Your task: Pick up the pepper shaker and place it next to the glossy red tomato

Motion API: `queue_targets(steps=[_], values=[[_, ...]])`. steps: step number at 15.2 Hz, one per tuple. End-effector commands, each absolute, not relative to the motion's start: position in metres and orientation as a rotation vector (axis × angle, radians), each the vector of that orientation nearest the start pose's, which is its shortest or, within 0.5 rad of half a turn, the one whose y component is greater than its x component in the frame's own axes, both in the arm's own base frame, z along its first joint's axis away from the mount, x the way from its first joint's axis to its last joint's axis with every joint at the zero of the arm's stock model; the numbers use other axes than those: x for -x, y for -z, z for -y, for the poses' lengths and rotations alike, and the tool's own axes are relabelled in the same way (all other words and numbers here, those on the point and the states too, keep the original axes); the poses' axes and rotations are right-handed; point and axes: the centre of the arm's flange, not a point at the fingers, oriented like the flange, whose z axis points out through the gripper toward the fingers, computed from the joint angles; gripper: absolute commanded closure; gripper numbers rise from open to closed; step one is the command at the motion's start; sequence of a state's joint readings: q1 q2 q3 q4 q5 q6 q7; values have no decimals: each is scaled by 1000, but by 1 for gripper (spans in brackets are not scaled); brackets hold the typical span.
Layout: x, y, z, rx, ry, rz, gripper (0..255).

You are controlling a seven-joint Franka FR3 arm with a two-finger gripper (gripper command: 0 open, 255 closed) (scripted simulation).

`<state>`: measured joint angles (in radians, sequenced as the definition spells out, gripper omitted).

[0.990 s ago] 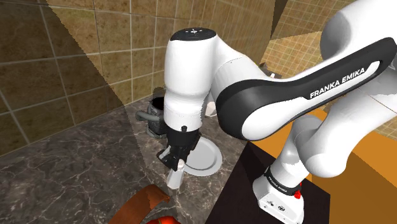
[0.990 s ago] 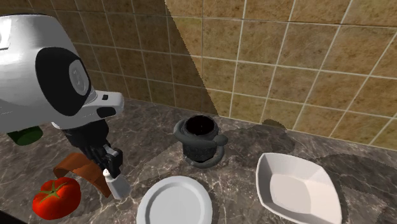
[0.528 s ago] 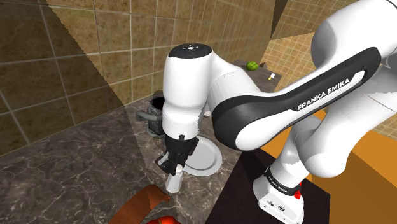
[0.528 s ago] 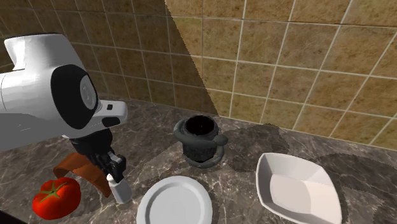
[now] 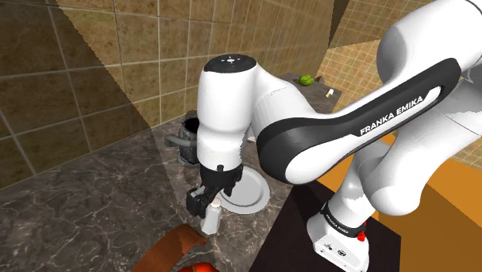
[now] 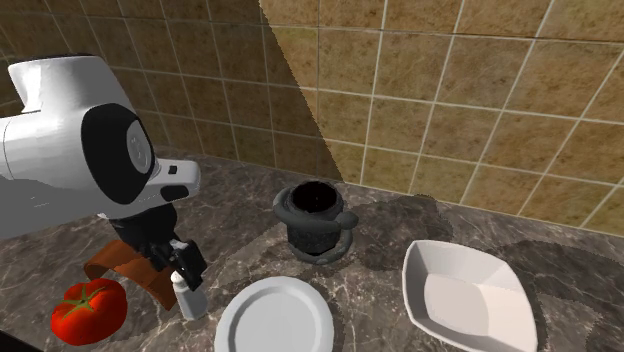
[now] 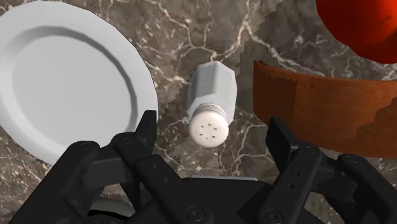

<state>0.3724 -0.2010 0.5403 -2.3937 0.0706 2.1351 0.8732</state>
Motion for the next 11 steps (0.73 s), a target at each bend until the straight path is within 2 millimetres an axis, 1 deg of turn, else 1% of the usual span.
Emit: queue_targets(steps=[1, 3, 6, 7, 11], values=[[-279, -377, -367, 3235, -30, -23, 0], [-279, -377, -366, 3235, -30, -23, 0], [-279, -416, -370, 3235, -30, -23, 0], [-279, -427, -371, 3235, -30, -23, 0], [-279, -427, -371, 3235, -30, -23, 0]])
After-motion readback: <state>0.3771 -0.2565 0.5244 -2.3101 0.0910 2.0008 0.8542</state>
